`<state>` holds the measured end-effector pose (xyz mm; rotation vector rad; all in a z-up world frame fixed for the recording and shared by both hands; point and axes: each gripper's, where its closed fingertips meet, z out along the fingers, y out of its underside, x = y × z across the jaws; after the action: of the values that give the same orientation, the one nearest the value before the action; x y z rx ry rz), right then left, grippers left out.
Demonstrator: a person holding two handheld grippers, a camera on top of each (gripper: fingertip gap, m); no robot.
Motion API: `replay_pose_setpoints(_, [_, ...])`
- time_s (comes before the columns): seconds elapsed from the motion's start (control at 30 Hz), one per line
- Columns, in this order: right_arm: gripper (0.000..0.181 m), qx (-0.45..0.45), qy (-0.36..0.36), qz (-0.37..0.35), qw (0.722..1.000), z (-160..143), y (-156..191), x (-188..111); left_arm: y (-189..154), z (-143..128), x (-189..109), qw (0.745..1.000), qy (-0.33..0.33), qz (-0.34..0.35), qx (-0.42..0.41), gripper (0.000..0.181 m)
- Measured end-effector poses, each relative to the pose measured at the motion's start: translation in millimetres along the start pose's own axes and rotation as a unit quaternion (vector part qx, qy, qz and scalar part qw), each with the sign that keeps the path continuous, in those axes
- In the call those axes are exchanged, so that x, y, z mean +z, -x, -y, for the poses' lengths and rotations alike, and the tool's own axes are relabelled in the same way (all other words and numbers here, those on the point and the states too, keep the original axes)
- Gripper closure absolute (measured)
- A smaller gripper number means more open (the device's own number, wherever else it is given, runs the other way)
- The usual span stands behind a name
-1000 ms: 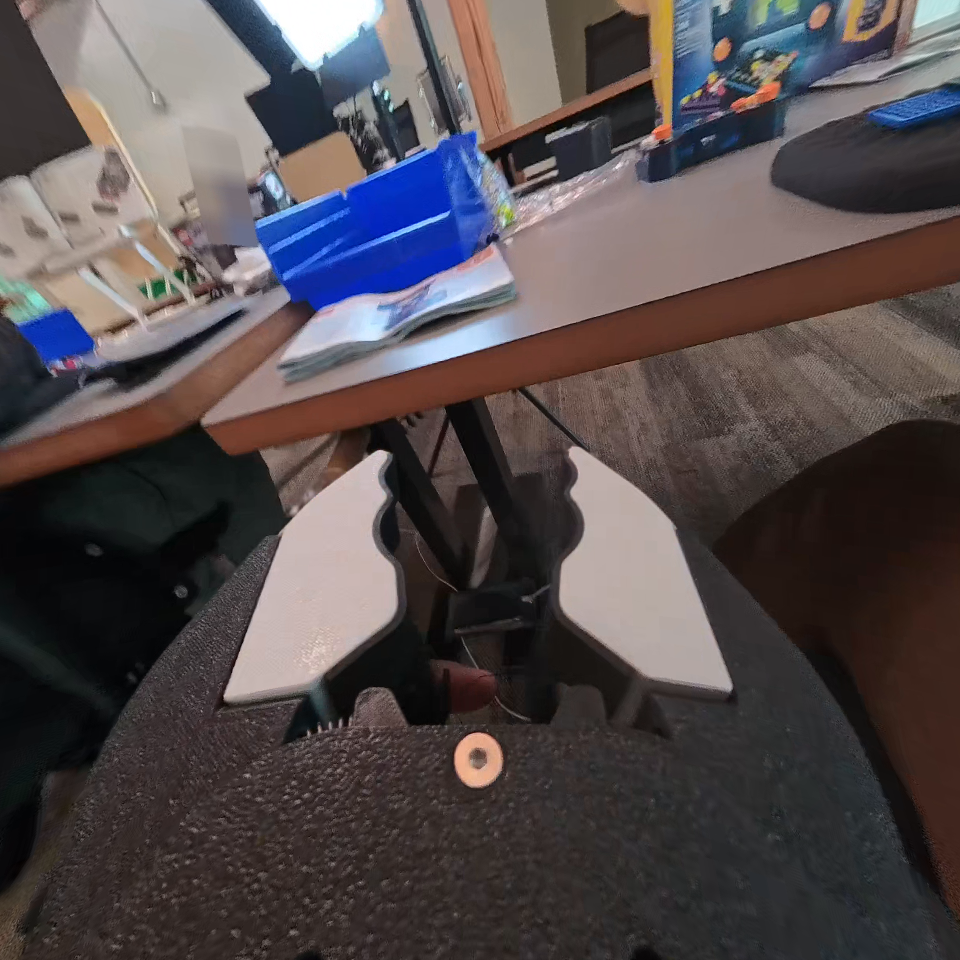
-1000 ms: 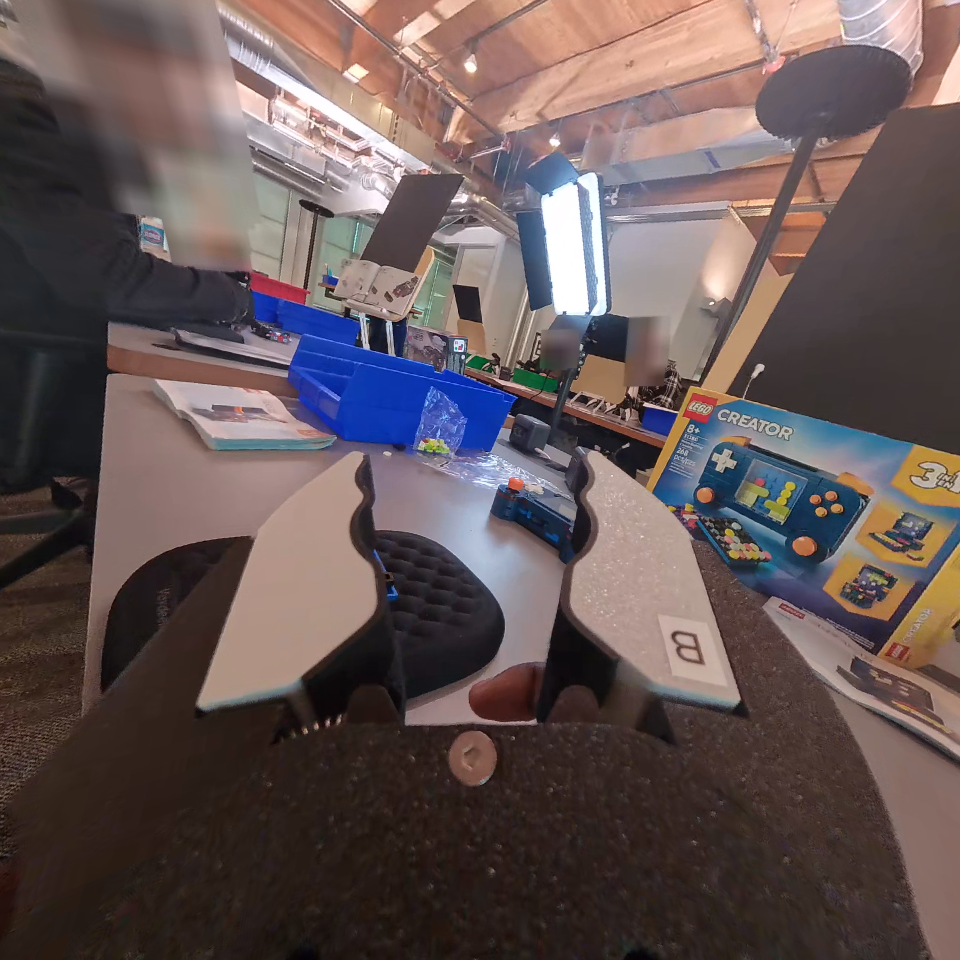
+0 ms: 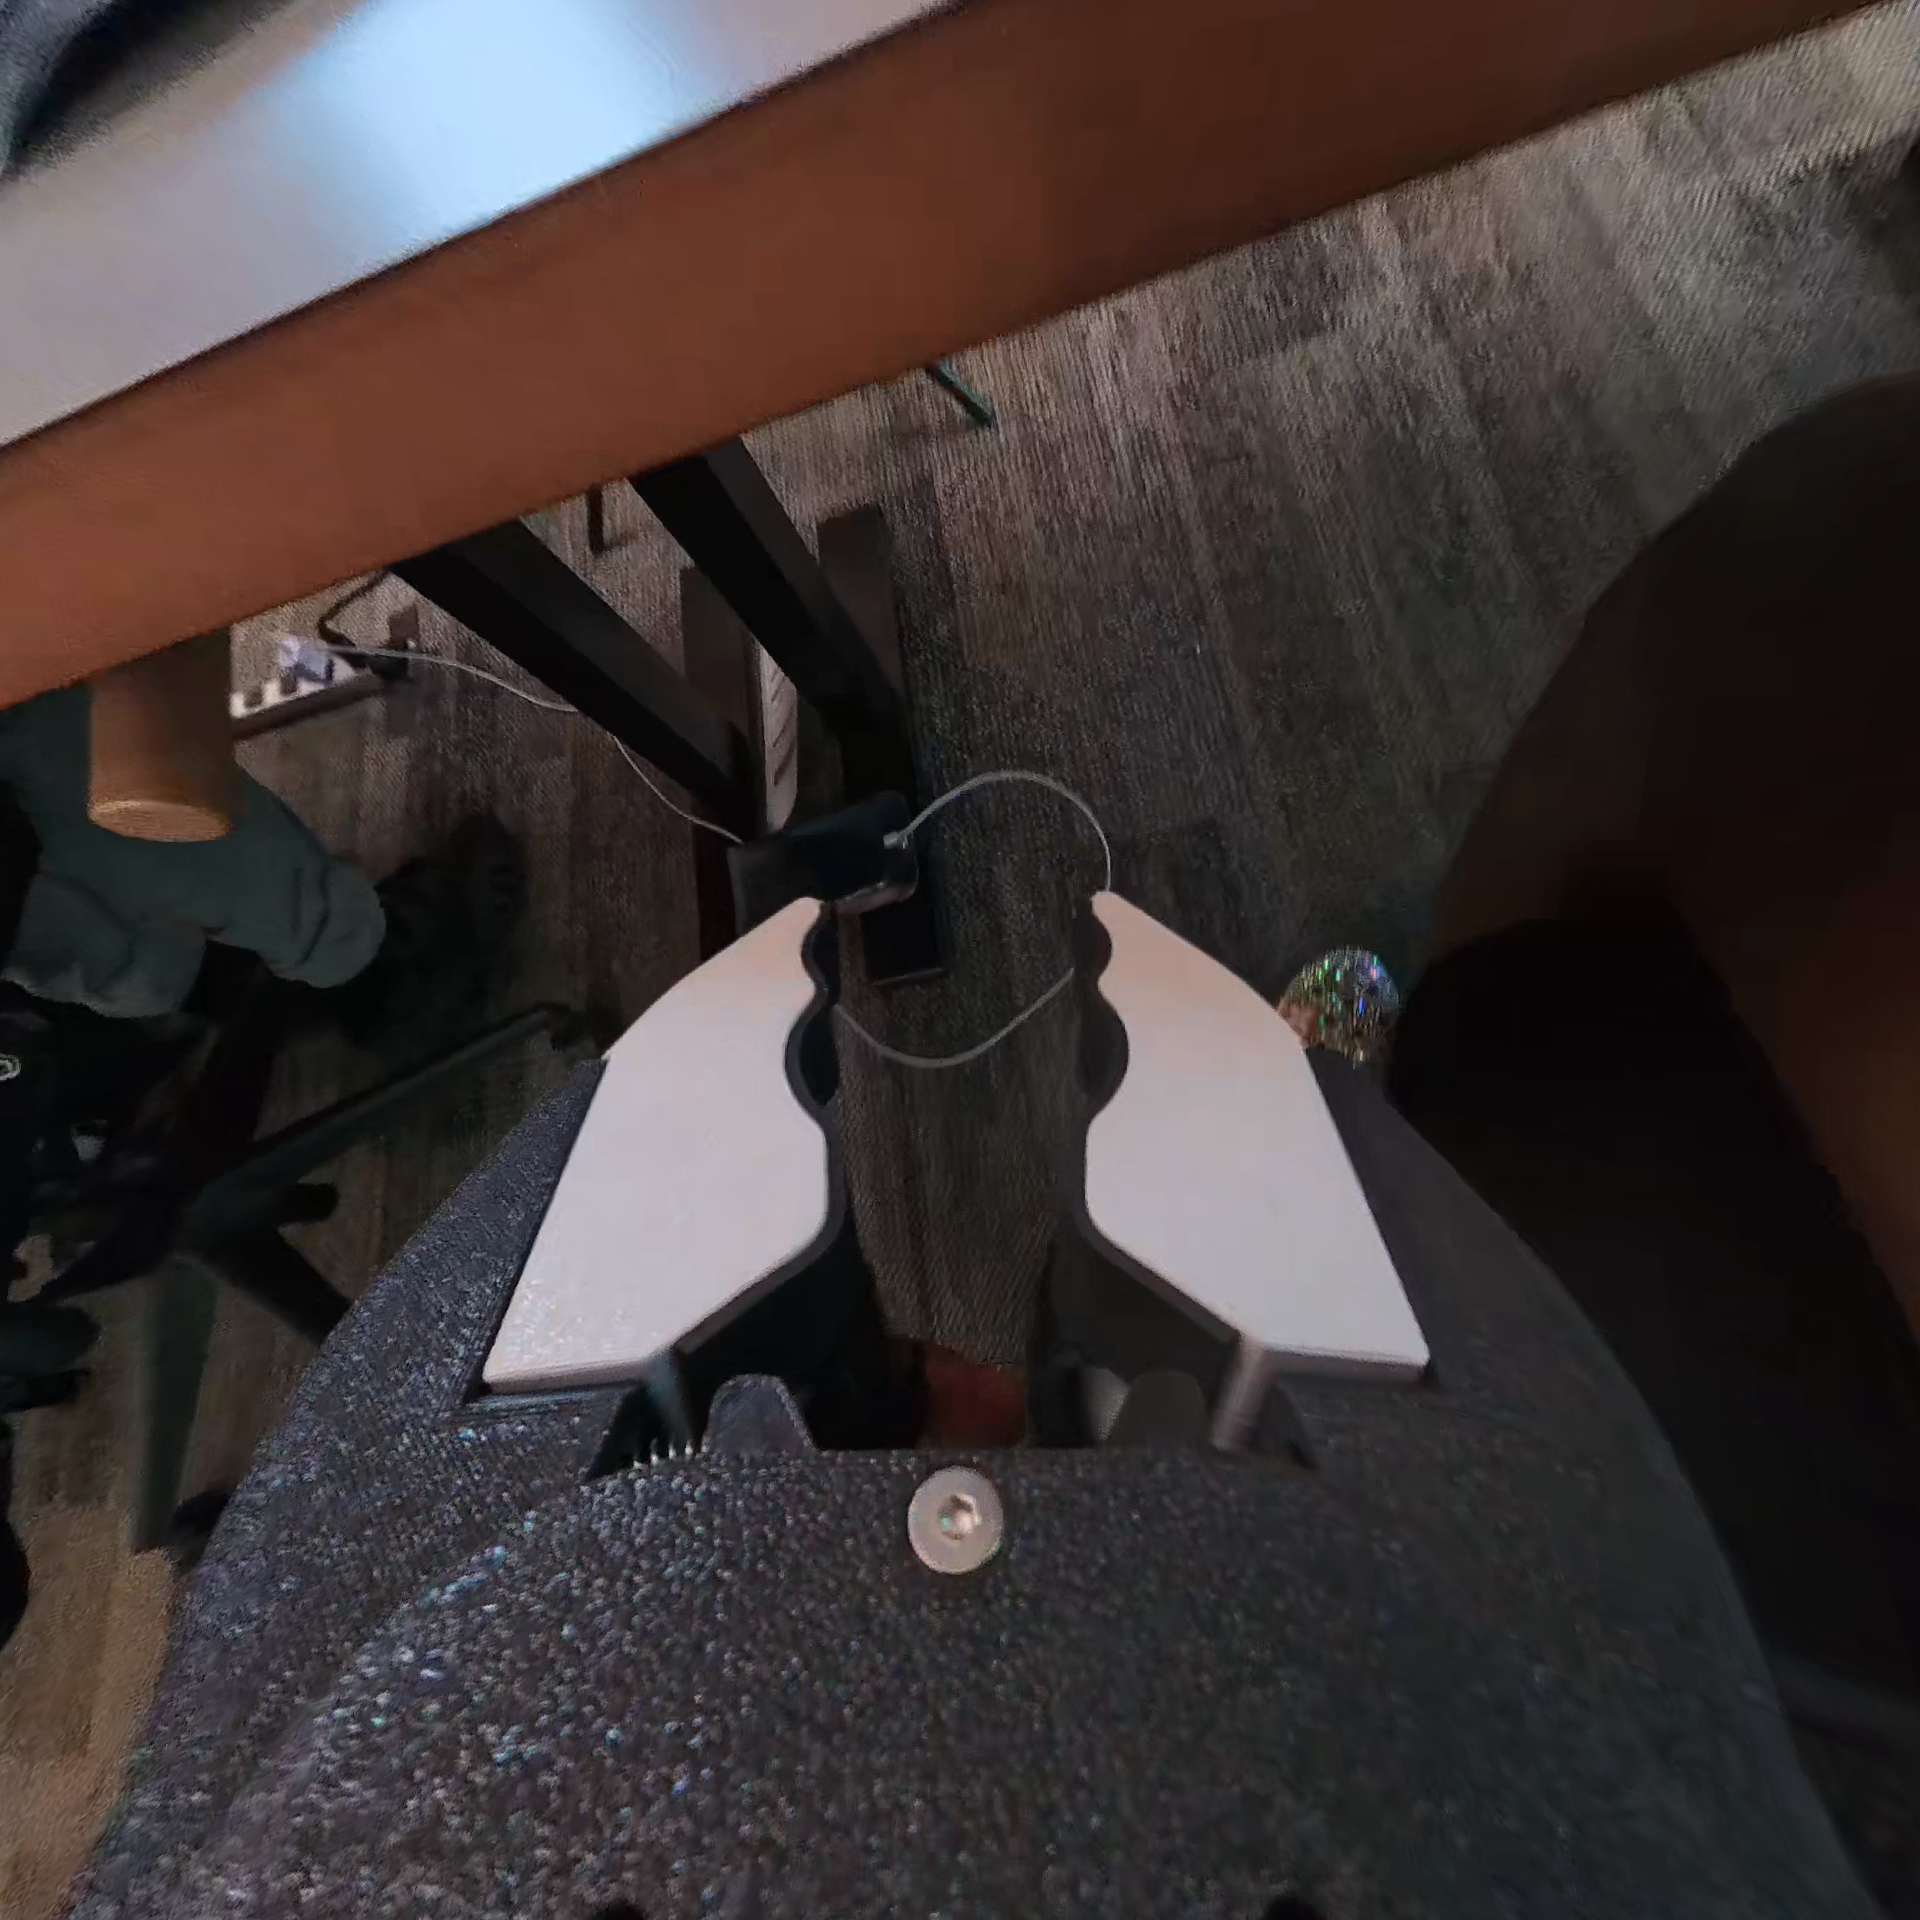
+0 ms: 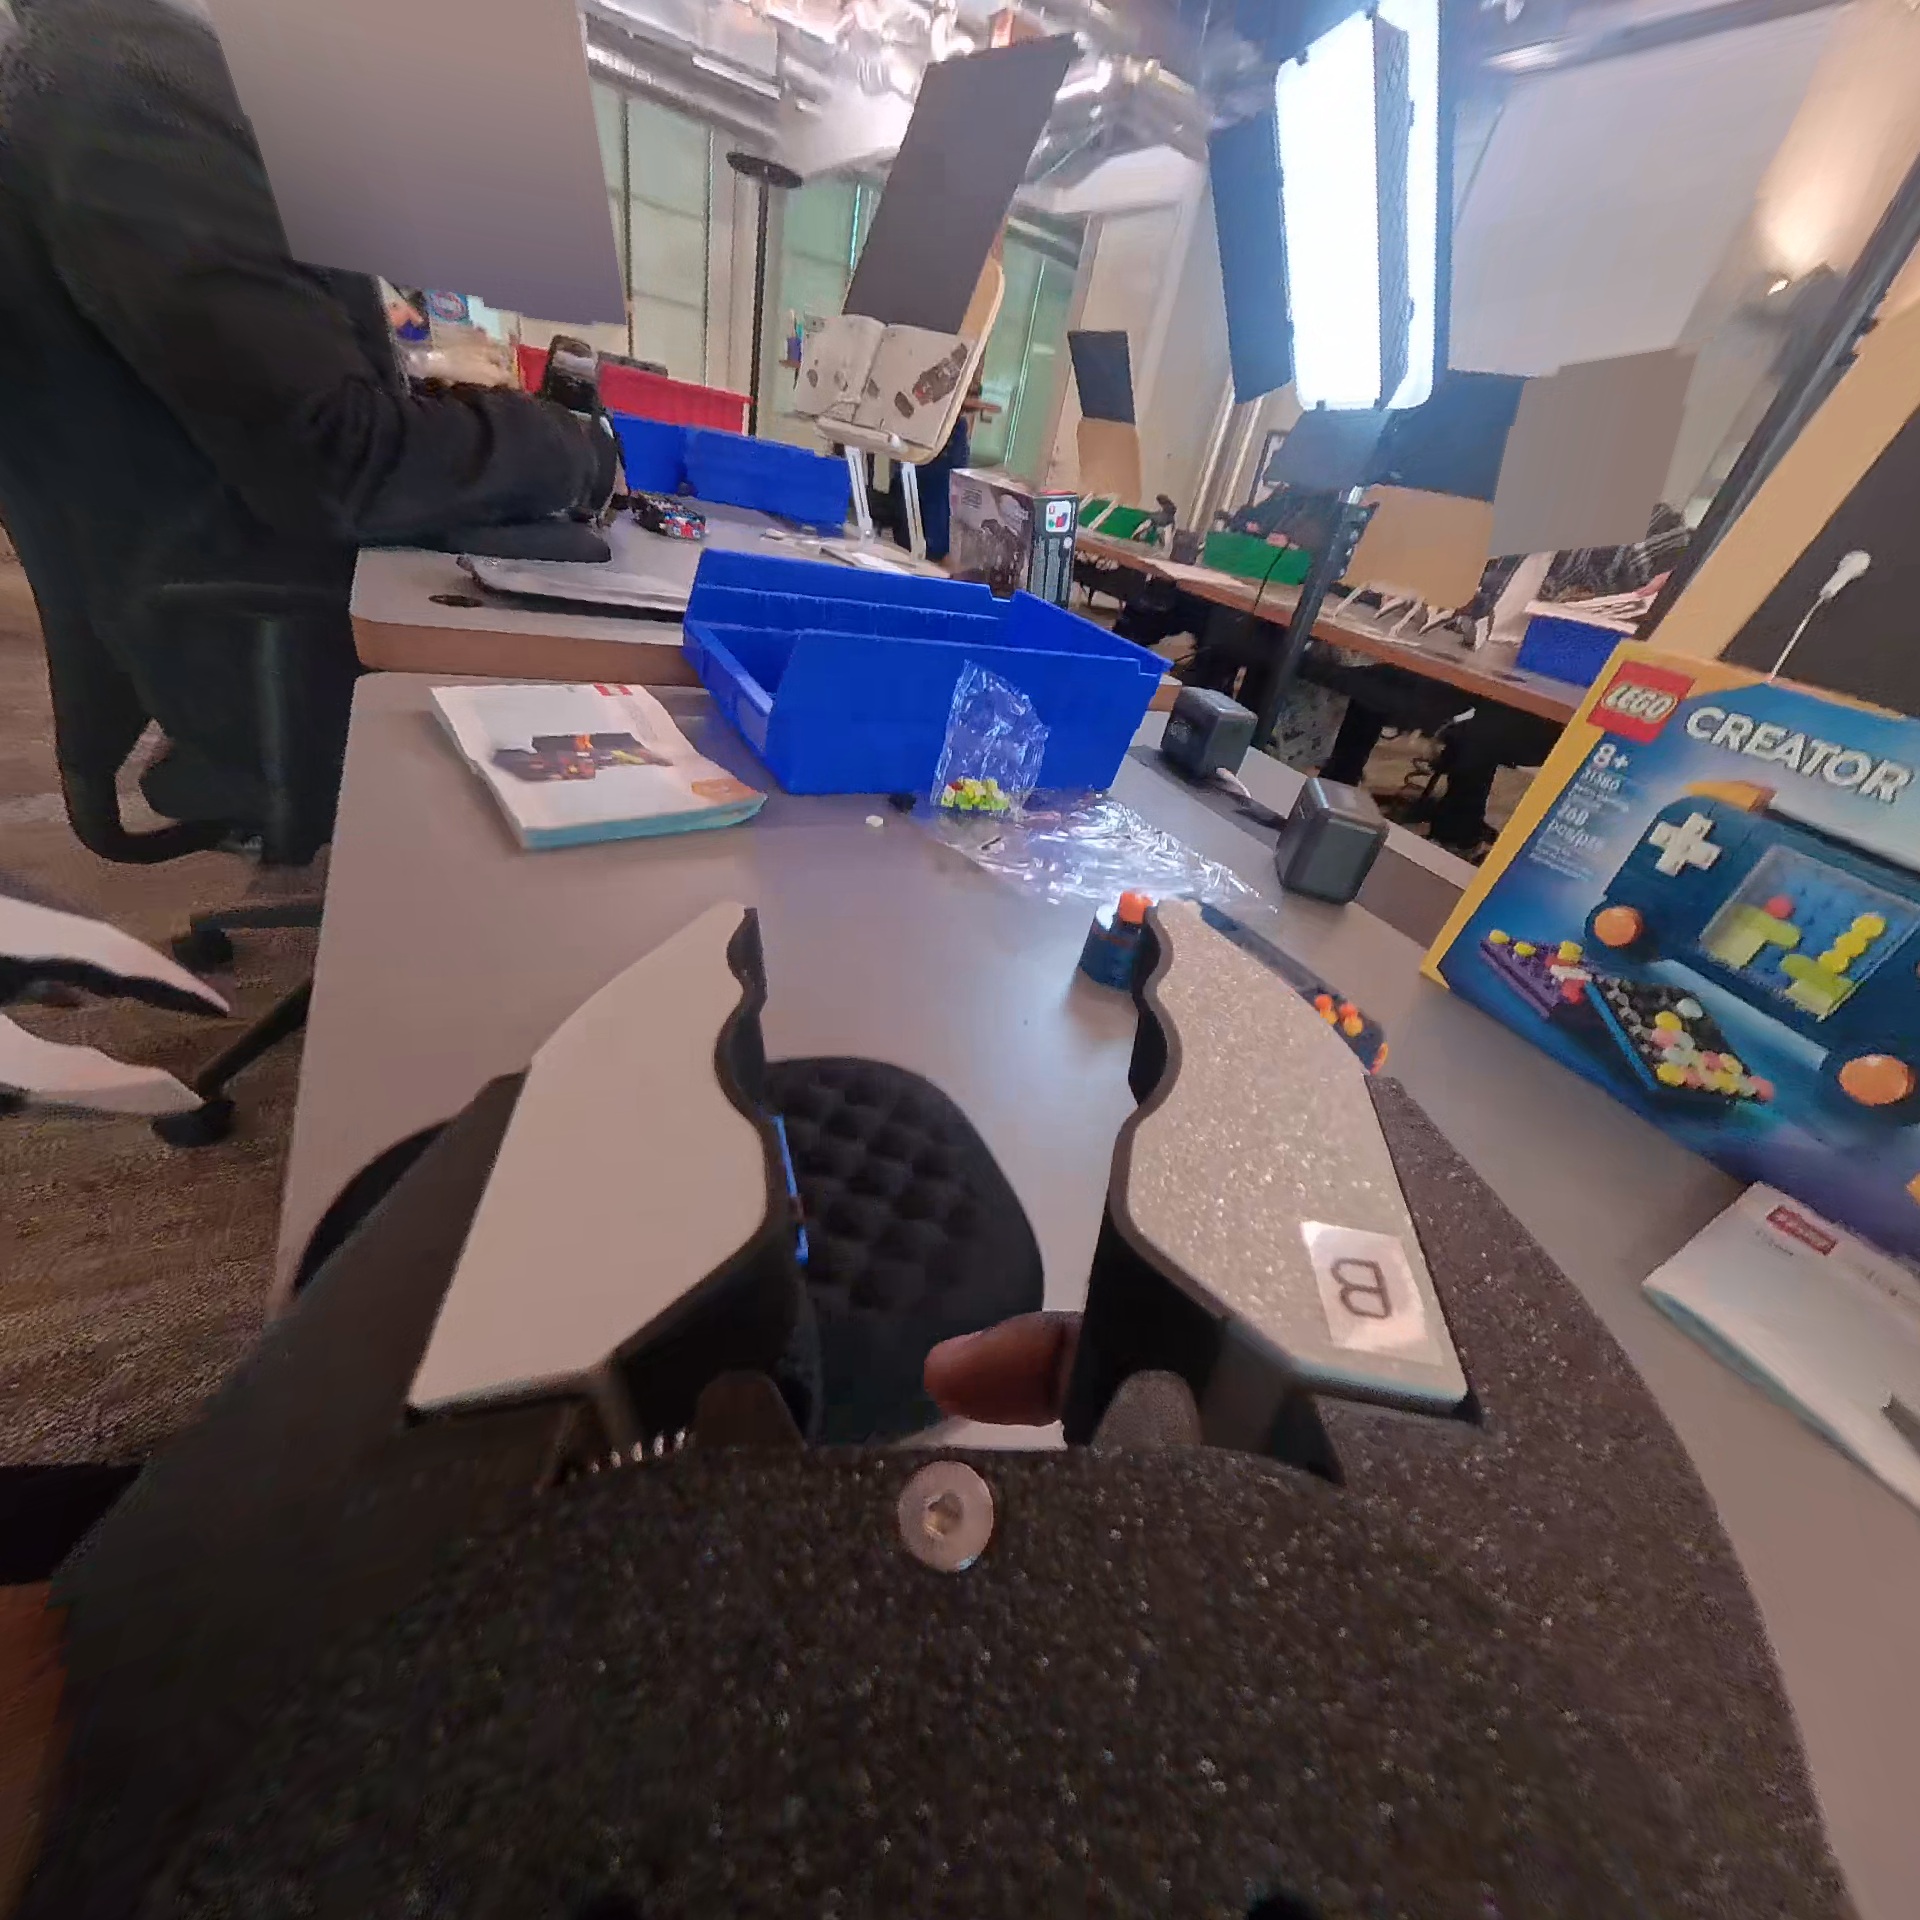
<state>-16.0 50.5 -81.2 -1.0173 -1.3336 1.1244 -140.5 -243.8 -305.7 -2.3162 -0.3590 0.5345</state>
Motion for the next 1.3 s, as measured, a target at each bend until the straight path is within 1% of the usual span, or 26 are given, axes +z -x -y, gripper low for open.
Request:
replay_pose_setpoints(0.1, [0.112, -0.011, 0.032, 0.012, 0.999, 44.6, -6.0, 3.3, -3.0, -10.1, -0.6, 0.999, 0.034, -0.004, 0.014, 0.142])
replay_pose_setpoints(0.23, [0.11, -0.011, 0.07, 0.033, 0.997, 103.0, -12.2, 1.7, 3.3, -29.0, -5.3, 0.997, 0.077, 0.003, -0.024, 0.143])
replay_pose_setpoints(0.33, [0.109, -0.019, 0.098, 0.044, 0.994, 138.5, -16.6, -4.5, 2.8, -36.5, -11.5, 0.995, 0.09, 0.001, -0.033, 0.146])
replay_pose_setpoints(0.4, [0.109, -0.032, 0.115, 0.052, 0.991, 154.5, -18.8, -10.6, 1.4, -38.9, -14.8, 0.994, 0.099, 0.001, -0.043, 0.145])
replay_pose_setpoints(0.5, [0.109, -0.036, 0.115, 0.064, 0.991, 164.4, -19.8, -17.5, 5.5, -48.6, -14.1, 0.992, 0.123, 0.015, -0.032, 0.15])
replay_pose_setpoints(0.6, [0.11, -0.017, 0.114, 0.079, 0.99, 158.1, -11.2, -19.9, 5.6, -60.6, -16.1, 0.989, 0.145, 0.014, -0.019, 0.162])
replay_pose_setpoints(0.67, [0.109, -0.019, 0.133, 0.086, 0.987, 156.4, -0.7, -23.5, 1.0, -67.7, -25.5, 0.987, 0.154, 0.003, -0.042, 0.164])
replay_pose_setpoints(0.77, [0.108, -0.022, 0.163, 0.085, 0.983, 165.9, 15.4, -37.1, -3.6, -83.8, -43.8, 0.978, 0.181, -0.005, -0.106, 0.162])
replay_pose_setpoints(0.8, [0.108, -0.016, 0.172, 0.078, 0.982, 170.0, 18.1, -43.2, -1.7, -87.9, -50.2, 0.974, 0.187, -0.001, -0.131, 0.16])
replay_pose_setpoints(0.83, [0.108, -0.01, 0.182, 0.065, 0.981, 173.1, 17.4, -49.8, 6.9, -90.0, -56.9, 0.969, 0.195, 0.019, -0.149, 0.157])
replay_pose_setpoints(0.87, [0.107, -0.002, 0.193, 0.044, 0.98, 175.3, 13.4, -56.9, 23.3, -84.8, -63.9, 0.966, 0.195, 0.05, -0.161, 0.159])
replay_pose_setpoints(0.9, [0.107, 0.009, 0.203, 0.017, 0.979, 177.7, 6.6, -64.2, 45.7, -72.4, -69.6, 0.963, 0.186, 0.088, -0.174, 0.163])
replay_pose_setpoints(0.93, [0.107, 0.022, 0.208, -0.012, 0.978, 181.1, -1.8, -71.4, 67.9, -53.4, -72.5, 0.963, 0.169, 0.11, -0.181, 0.165])
replay_pose_setpoints(0.97, [0.107, 0.036, 0.208, -0.042, 0.977, 185.3, -10.7, -78.0, 86.9, -25.6, -71.8, 0.969, 0.137, 0.107, -0.173, 0.164])
replay_pose_setpoints(1.03, [0.108, 0.056, 0.206, -0.1, 0.972, 192.8, -28.5, -91.3, 117.1, 40.0, -66.2, 0.989, 0.074, 0.075, -0.108, 0.161])
replay_pose_setpoints(1.1, [0.108, 0.065, 0.199, -0.159, 0.965, 200.6, -45.7, -106.2, 137.0, 112.5, -59.6, 0.999, 0.014, 0.031, -0.036, 0.162])
replay_pose_setpoints(1.13, [0.108, 0.069, 0.193, -0.192, 0.96, 205.1, -54.0, -115.4, 143.1, 152.6, -57.5, 1.0, -0.023, 0.01, -0.005, 0.161])
replay_pose_setpoints(1.23, [0.108, 0.089, 0.168, -0.282, 0.94, 220.5, -71.4, -151.6, 148.9, 276.0, -55.2, 0.989, -0.128, -0.04, 0.056, 0.162])
replay_pose_setpoints(1.3, [0.109, 0.102, 0.157, -0.344, 0.92, 226.5, -78.1, -187.0, 138.9, 358.8, -54.7, 0.976, -0.192, -0.067, 0.079, 0.161])
